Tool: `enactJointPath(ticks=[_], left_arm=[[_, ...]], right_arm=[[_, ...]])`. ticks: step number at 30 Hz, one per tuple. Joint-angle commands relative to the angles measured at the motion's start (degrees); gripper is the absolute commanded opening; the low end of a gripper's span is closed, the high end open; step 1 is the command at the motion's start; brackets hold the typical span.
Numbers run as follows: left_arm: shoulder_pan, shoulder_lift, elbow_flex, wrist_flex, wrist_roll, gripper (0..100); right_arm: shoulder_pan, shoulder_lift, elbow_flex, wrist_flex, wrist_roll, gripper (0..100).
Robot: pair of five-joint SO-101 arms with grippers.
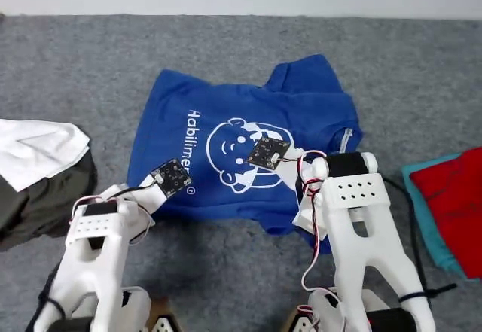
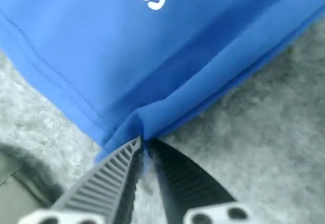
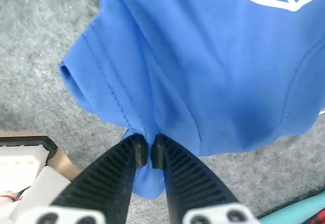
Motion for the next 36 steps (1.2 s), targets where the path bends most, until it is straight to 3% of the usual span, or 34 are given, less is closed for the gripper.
enactJointPath(ticks=[1,6,13,18,21,25,29,36], left_arm=[[-0.2,3.1,-4.7,-1.8,-0.1,1],[-0.2,3.7,-10.4,0.6,6.2,1],[0.3,2.5,-24.6,19.6,7.5,1],[0.3,2.9,-32.4,27.2,7.5,1],[0.3,2.9,-35.0,26.5,7.6,1],[0.5,3.2,-34.8,18.5,7.7,1],[1.9,6.5,-33.6,11.8,12.3,1],[4.7,16.4,-42.8,10.5,20.0,1]], right_arm=[[0.6,-0.3,-3.3,0.2,-0.8,0.9],[0.6,-0.9,-4.0,0.4,-2.7,0.9],[2.2,-0.3,-10.2,0.0,-4.5,0.9],[2.4,-0.3,-13.4,1.0,-4.5,0.9],[2.4,-0.2,-14.2,-1.3,-4.5,0.9],[2.6,2.8,-14.5,-6.8,-4.5,0.9],[6.6,11.4,-17.3,-12.3,-7.6,0.9],[10.2,29.0,-38.9,-8.8,-10.3,0.9]])
